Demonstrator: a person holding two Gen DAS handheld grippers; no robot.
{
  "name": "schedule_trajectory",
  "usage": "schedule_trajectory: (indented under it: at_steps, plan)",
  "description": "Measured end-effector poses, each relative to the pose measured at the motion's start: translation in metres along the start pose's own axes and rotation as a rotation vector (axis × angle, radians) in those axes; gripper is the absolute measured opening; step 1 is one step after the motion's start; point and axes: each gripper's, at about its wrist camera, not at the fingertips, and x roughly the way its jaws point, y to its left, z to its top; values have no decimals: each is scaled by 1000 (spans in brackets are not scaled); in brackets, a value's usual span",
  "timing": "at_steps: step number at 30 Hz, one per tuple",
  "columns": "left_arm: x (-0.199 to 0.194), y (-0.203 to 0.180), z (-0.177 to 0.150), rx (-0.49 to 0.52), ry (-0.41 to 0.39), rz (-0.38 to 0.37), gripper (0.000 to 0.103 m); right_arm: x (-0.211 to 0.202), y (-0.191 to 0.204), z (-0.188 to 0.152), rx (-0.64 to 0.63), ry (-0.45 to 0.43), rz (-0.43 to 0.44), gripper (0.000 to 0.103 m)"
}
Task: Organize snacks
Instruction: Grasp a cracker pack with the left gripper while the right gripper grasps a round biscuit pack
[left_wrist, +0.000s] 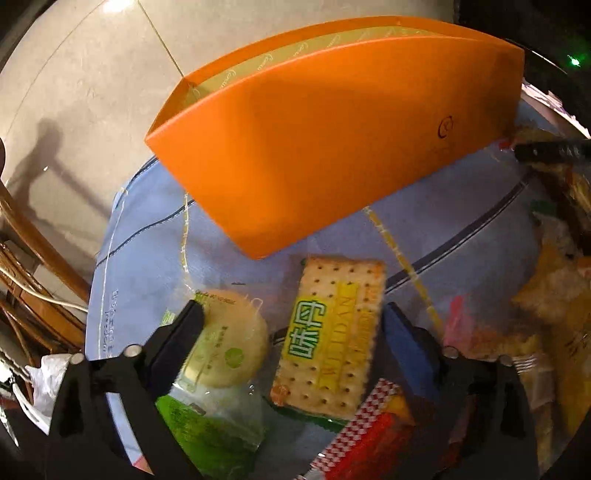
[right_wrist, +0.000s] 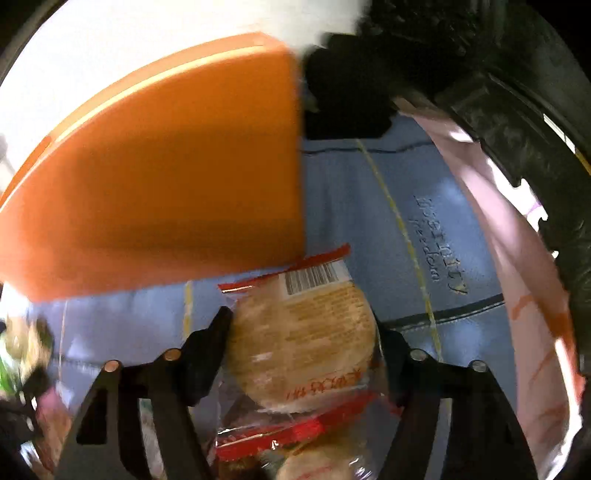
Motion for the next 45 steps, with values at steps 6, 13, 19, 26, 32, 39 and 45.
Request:
schedule_trajectory:
  at_steps: [6, 13, 19, 26, 32, 39, 45]
  plan:
    - [-8, -3, 13, -88, 80, -182, 19, -29, 2, -14, 36, -3, 27, 67]
    - [-19, 18, 14, -131, 23, -138, 97, -78, -12, -17, 19, -86, 30, 67]
    - [5, -2, 4, 11, 27, -171, 99, -90, -24, -15, 68, -90, 40, 67]
    - [21, 19, 13, -144, 105, -267, 49, -99, -20, -19, 56, -102, 48, 67]
    - [-8, 3, 13, -58, 86, -183, 47, -114, -25, -19, 88, -141, 57, 67]
    - [-87, 47, 57, -237, -62, -226, 46, -169, -15, 3, 79, -261, 117, 67]
    - [-135, 87, 123, -244, -180, -146, 46, -205, 16, 60, 4, -361, 187, 67]
